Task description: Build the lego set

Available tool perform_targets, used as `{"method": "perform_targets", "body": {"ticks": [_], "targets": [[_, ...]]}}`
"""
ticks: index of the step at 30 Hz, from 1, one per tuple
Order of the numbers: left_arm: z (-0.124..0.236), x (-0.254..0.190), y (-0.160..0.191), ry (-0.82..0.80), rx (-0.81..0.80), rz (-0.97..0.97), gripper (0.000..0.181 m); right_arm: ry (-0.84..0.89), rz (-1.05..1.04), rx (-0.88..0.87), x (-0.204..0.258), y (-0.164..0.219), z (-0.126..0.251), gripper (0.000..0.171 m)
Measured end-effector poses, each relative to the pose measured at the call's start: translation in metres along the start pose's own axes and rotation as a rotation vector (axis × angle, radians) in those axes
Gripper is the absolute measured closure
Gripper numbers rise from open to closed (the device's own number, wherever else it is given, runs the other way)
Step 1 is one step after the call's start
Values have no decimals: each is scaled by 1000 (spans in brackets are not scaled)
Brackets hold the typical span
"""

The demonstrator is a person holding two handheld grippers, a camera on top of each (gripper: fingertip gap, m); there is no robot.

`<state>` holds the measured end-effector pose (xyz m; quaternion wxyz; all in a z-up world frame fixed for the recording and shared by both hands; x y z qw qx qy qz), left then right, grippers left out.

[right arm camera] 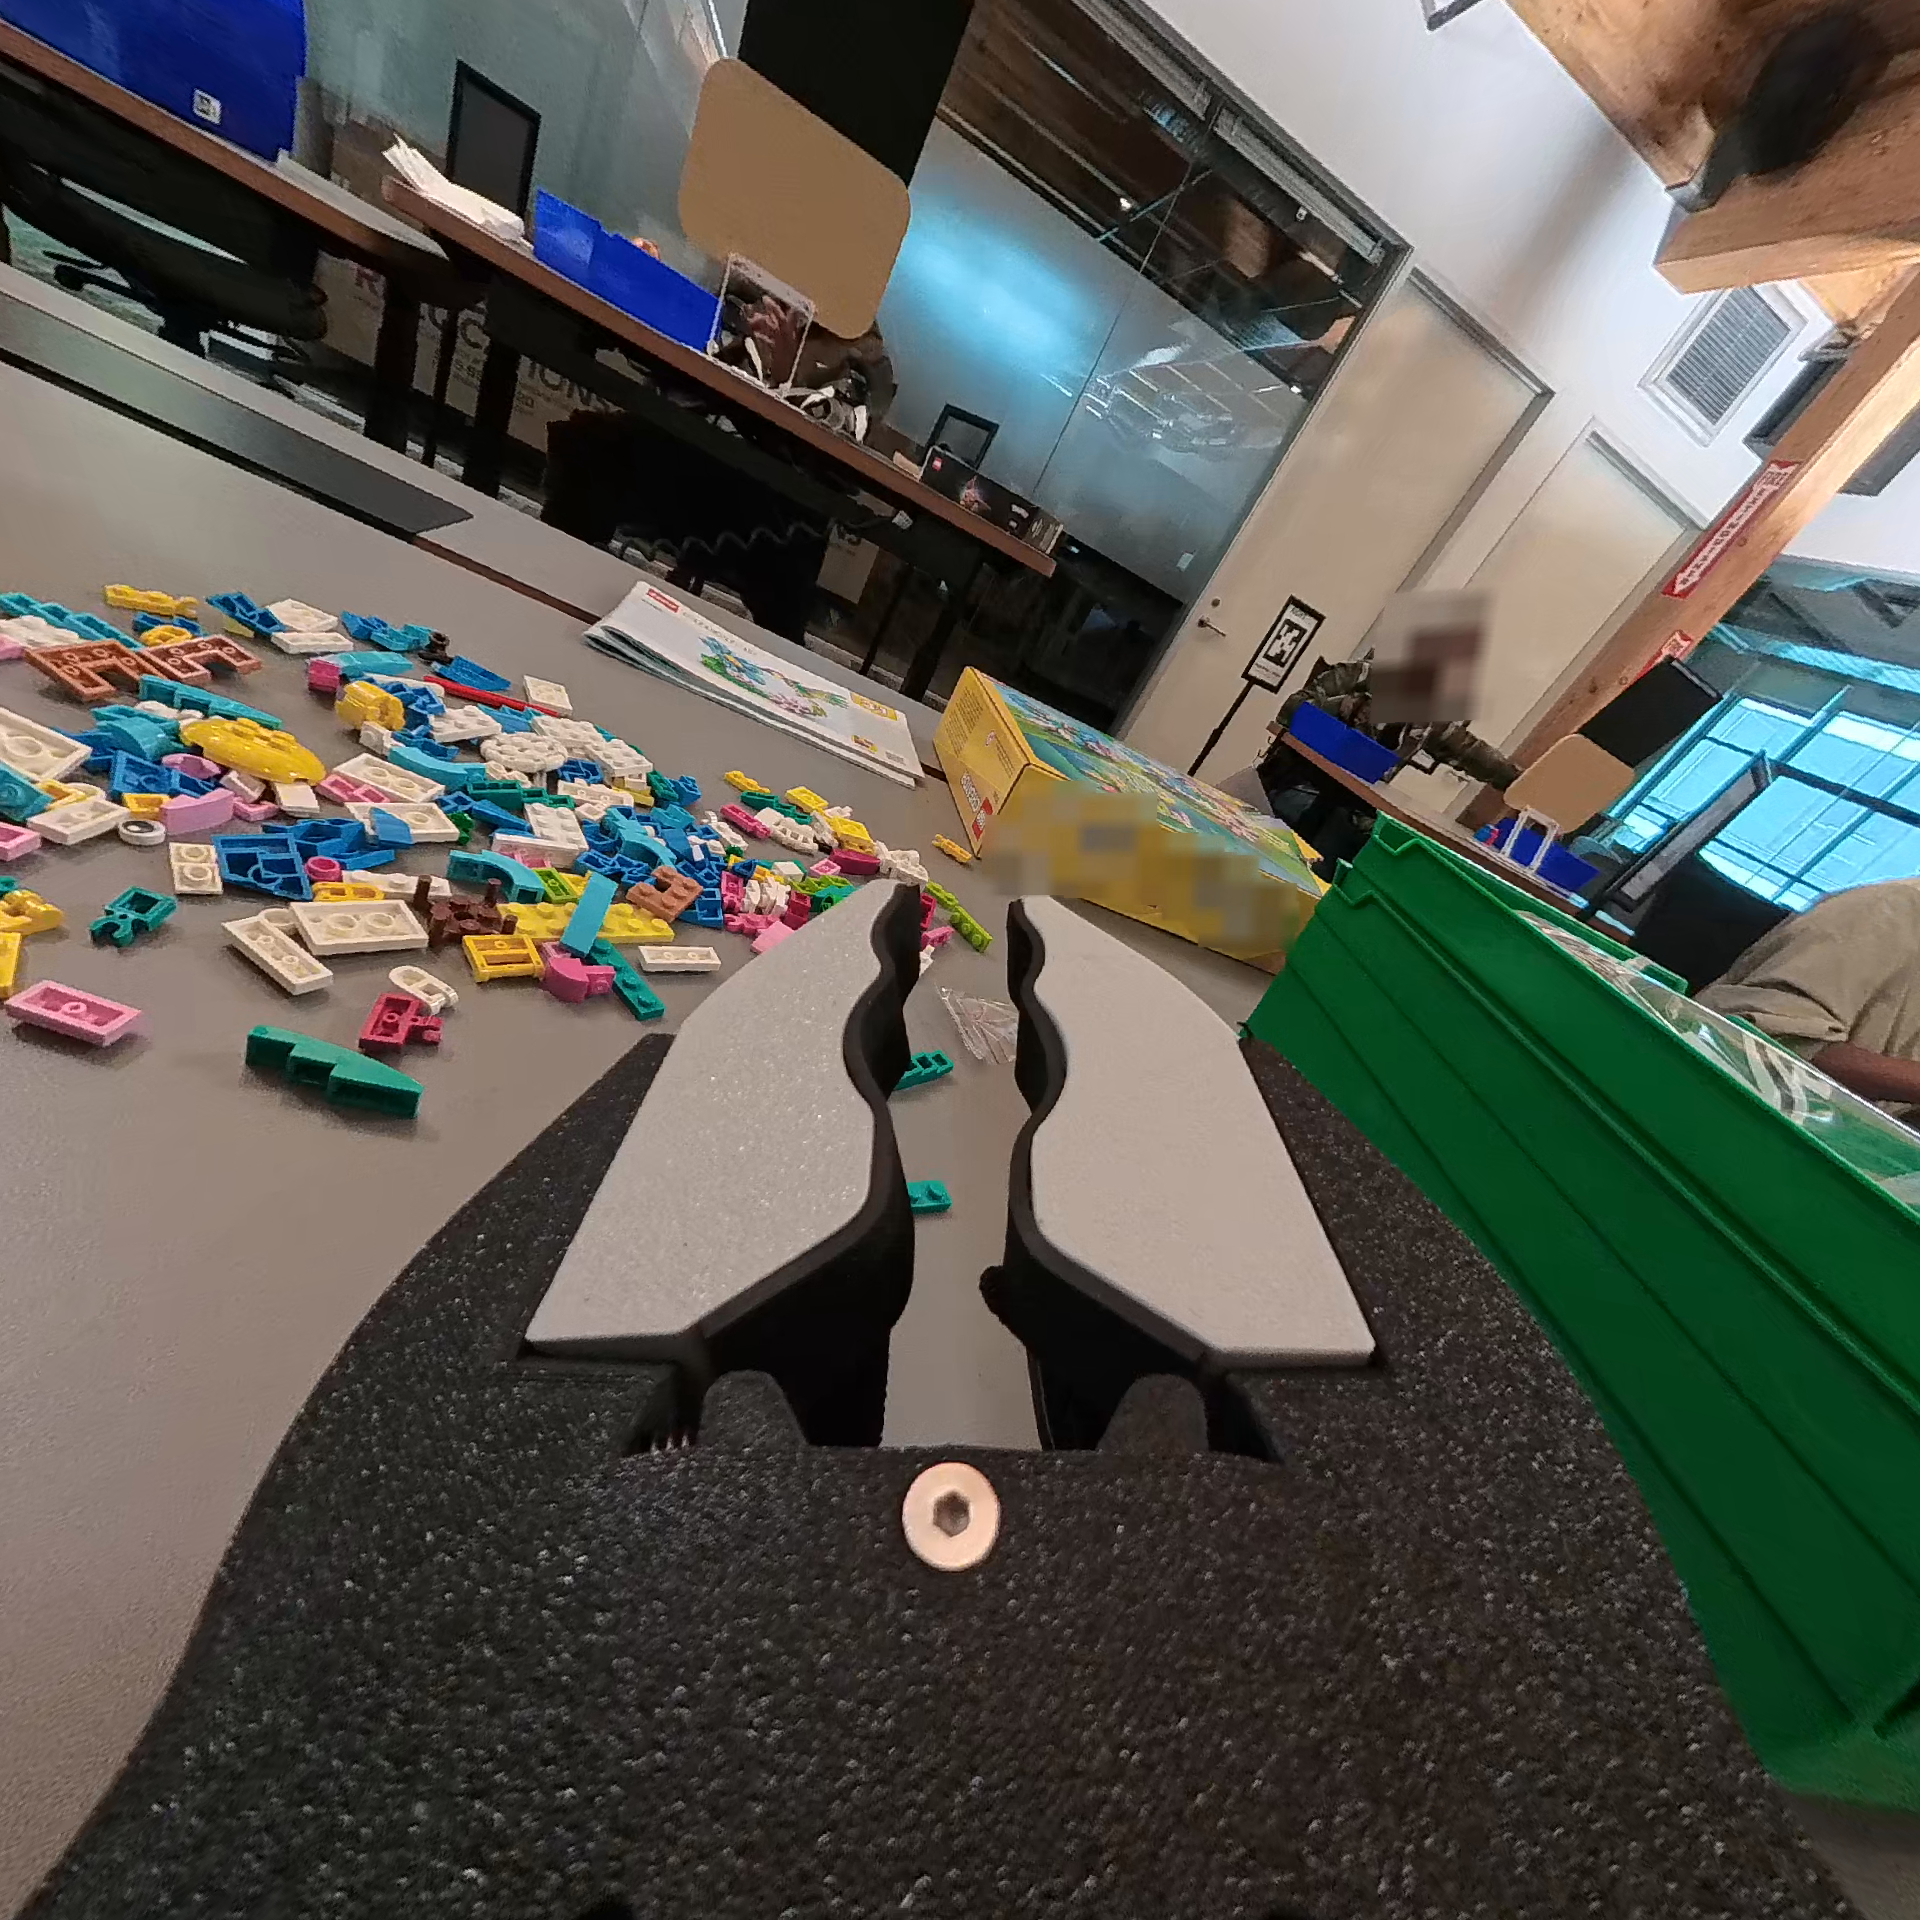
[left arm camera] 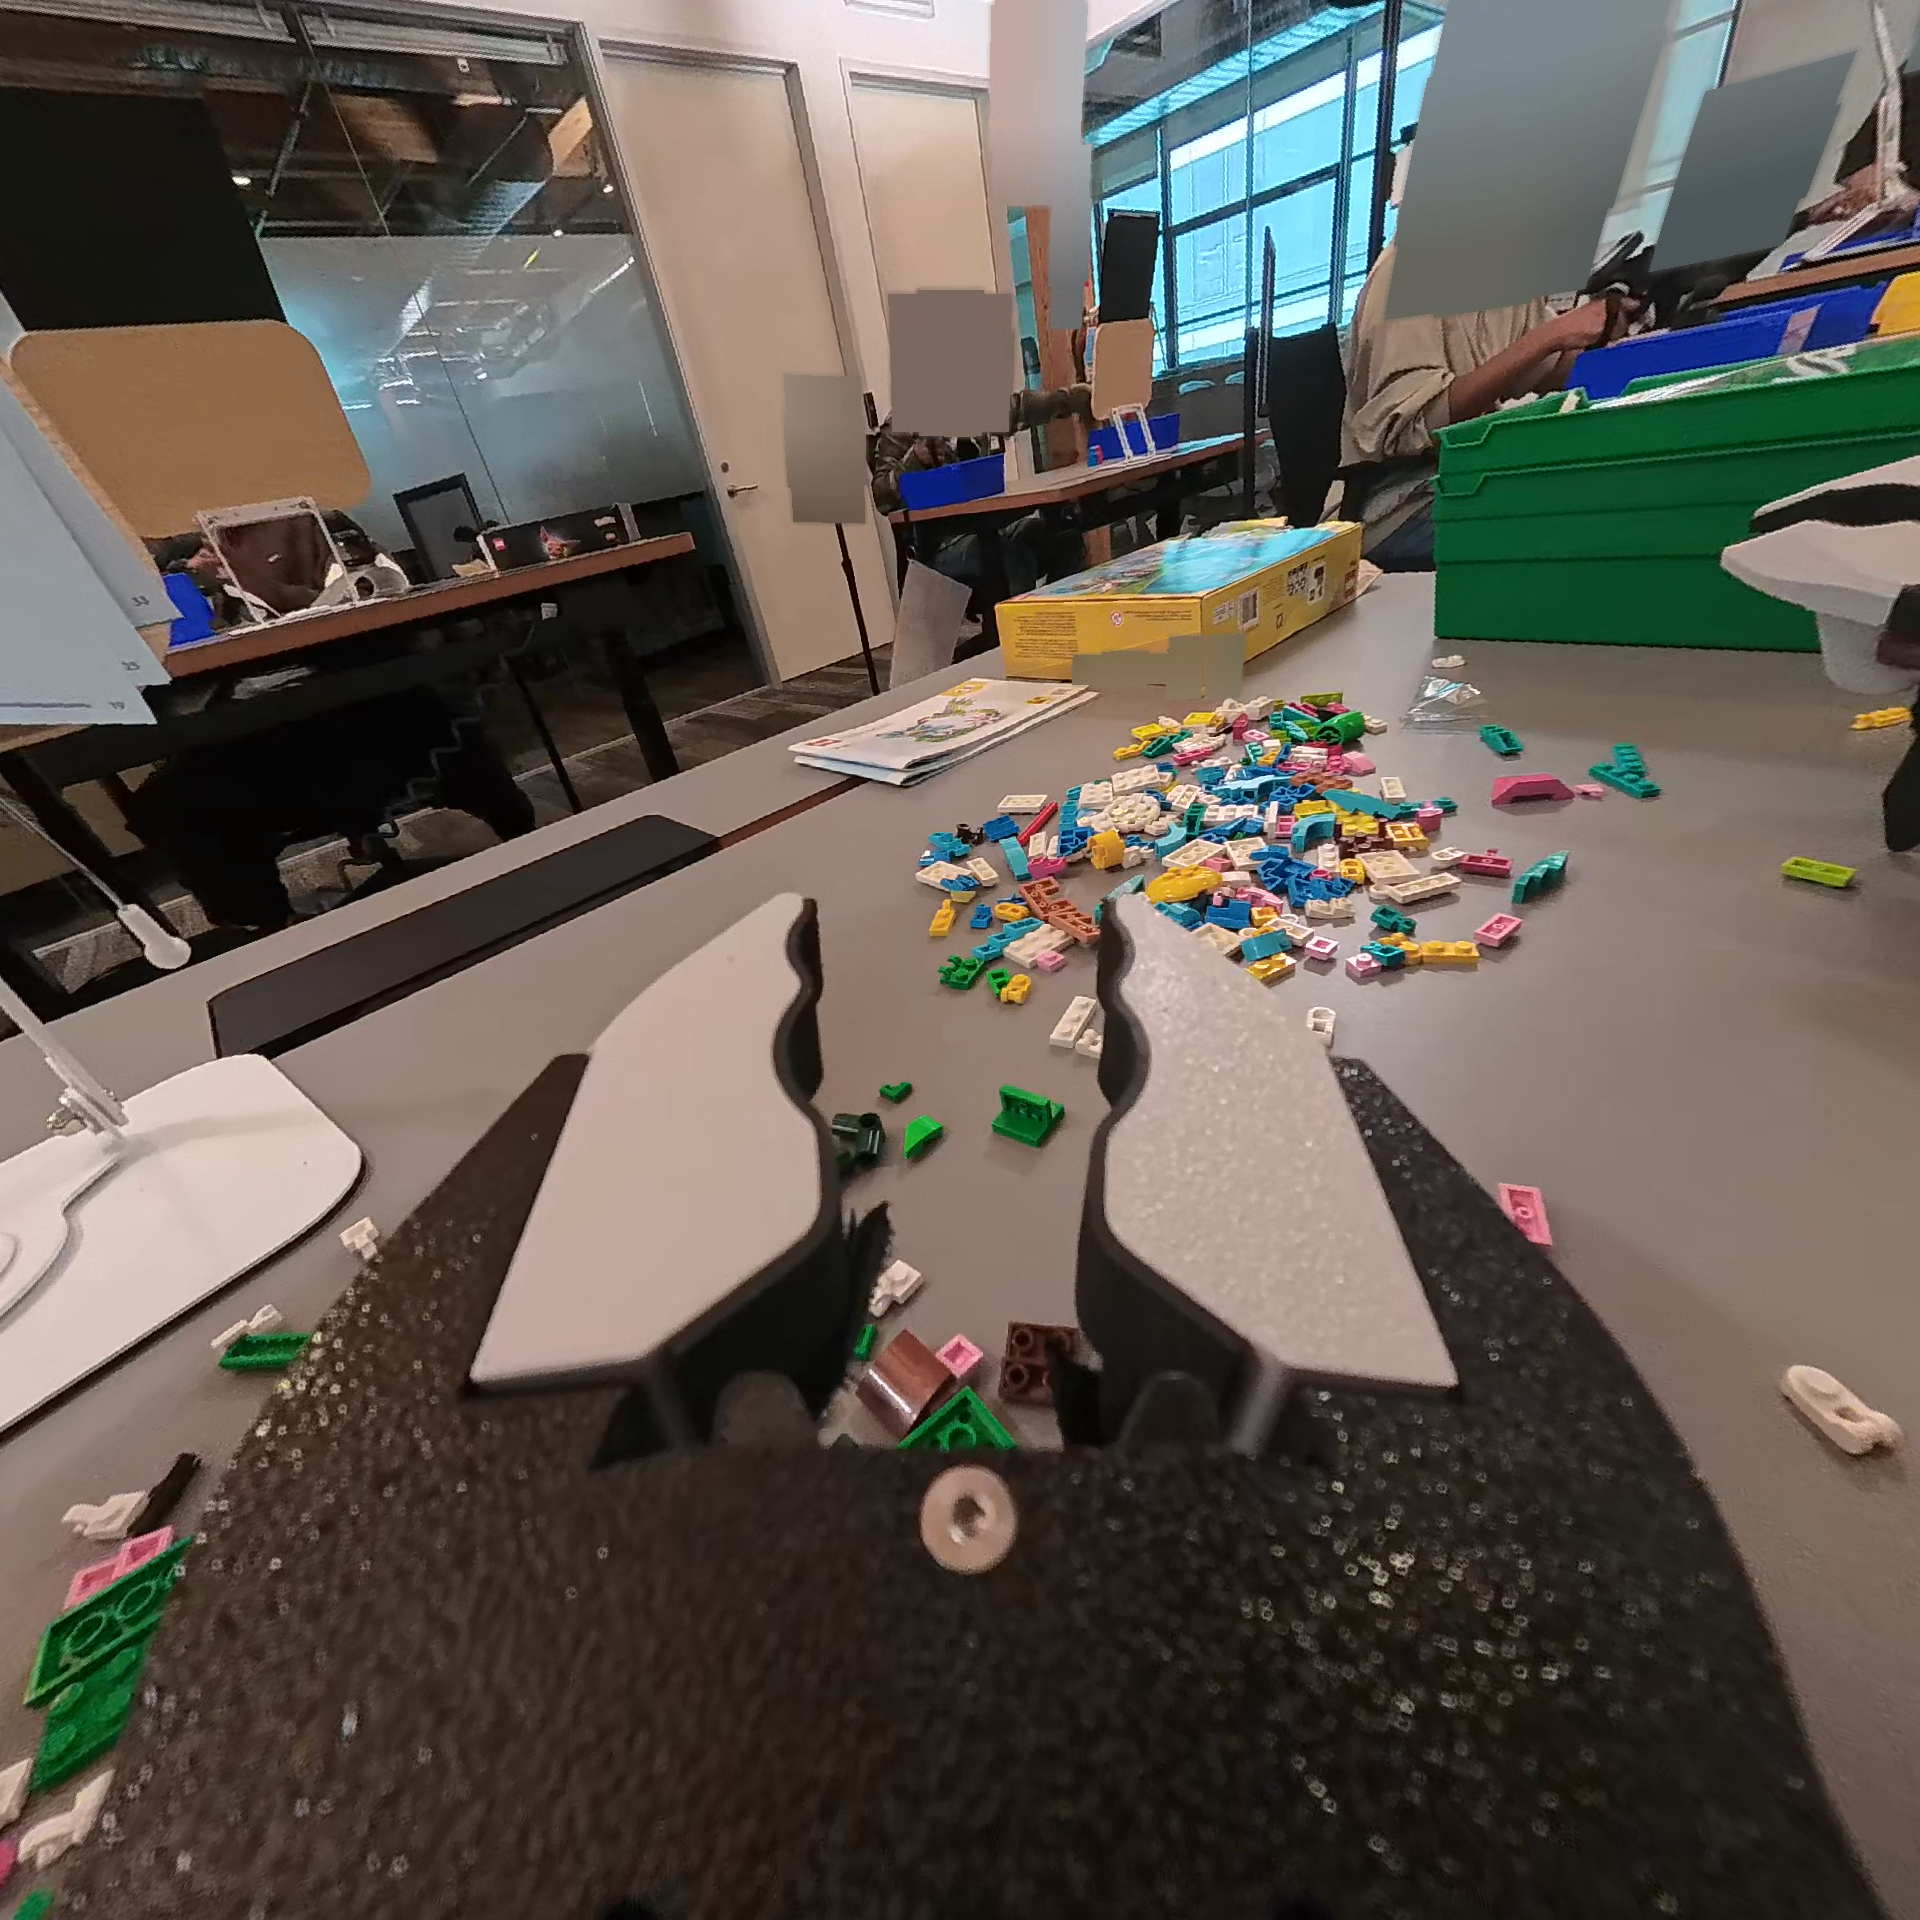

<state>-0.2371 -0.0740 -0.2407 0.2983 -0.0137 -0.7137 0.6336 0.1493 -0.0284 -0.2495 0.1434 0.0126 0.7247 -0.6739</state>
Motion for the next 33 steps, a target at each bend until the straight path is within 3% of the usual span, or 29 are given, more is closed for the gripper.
{"method": "perform_targets", "body": {"ticks": [21, 25, 28, 33], "targets": [[1, 0, 0, 7, 0, 1, 133, -8, 8, 5, 1, 1, -1, 156], [4, -12, -11, 4, -18, -152, 135, -11, 13, 5, 1, 1, -1, 156], [6, -33, -20, 11, -55, -328, 148, -14, 16, 7, 1, 1, -1, 156], [6, -52, -24, 141, -88, -296, 156, -12, 26, 7, 2, 1, -1, 156]]}}
Point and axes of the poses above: each gripper's, where its closed fingertips meet, z back along the fingers, y out of its underside, x = y × z across the jaws, the point moved 9 cm from there along z, back along the fingers, and after that the axes turned 14 degrees about -z, right-handed, at the moved point
